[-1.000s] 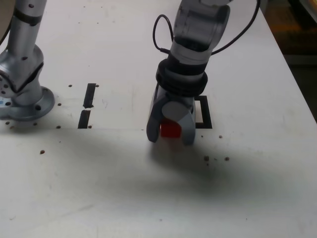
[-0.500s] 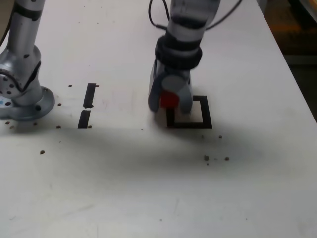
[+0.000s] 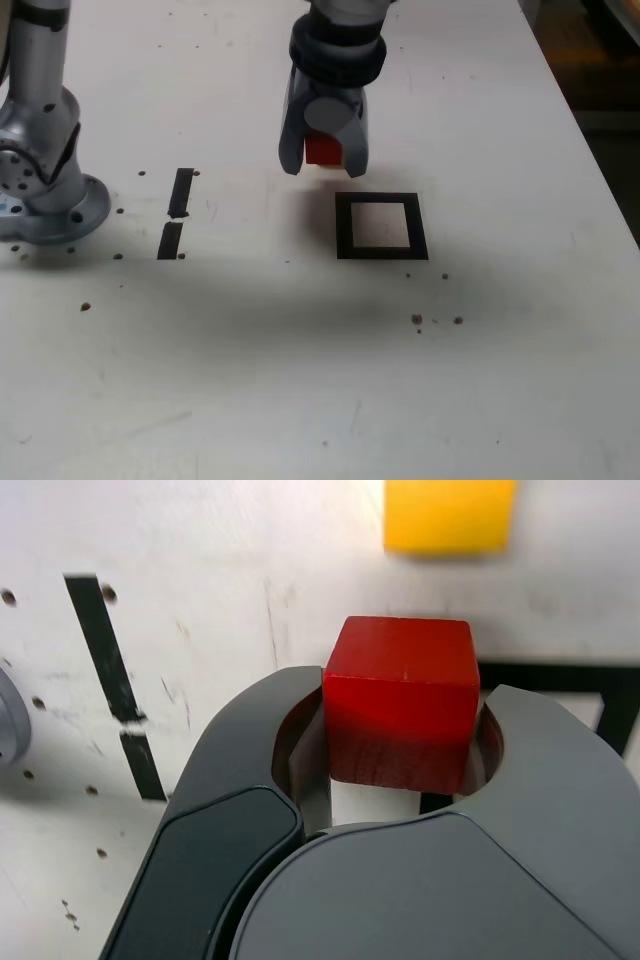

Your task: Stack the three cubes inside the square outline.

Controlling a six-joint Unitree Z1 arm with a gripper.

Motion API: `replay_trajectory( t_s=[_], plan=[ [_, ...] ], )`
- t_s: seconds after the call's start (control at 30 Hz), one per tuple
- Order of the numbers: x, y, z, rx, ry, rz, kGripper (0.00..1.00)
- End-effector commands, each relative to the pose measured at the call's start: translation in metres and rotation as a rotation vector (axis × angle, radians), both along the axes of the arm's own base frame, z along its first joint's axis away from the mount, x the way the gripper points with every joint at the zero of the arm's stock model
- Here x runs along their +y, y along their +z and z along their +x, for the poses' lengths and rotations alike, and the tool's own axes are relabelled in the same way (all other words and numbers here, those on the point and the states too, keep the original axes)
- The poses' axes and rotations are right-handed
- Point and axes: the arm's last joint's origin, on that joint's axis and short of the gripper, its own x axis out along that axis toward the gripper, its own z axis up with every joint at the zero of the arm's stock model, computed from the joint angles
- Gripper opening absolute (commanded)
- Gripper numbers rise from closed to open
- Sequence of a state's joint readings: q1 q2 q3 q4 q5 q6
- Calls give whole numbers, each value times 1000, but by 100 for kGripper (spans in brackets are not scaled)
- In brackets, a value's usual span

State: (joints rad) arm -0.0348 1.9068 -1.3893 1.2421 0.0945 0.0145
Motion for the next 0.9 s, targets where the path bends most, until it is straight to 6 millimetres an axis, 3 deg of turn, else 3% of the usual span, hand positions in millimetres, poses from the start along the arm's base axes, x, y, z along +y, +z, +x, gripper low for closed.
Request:
replay_trajectory(
  t_s=[0.0, 0.2, 0.37, 0.57, 0.87],
  plan=[
    [-17, 10, 0, -32, -26, -21, 18],
    [-50, 15, 12, -63, -67, -72, 18],
    [-66, 9, 21, -59, -75, -98, 19],
    [-68, -9, 30, -16, -53, -104, 23],
    [-55, -28, 46, 4, -35, -89, 29]
  ],
)
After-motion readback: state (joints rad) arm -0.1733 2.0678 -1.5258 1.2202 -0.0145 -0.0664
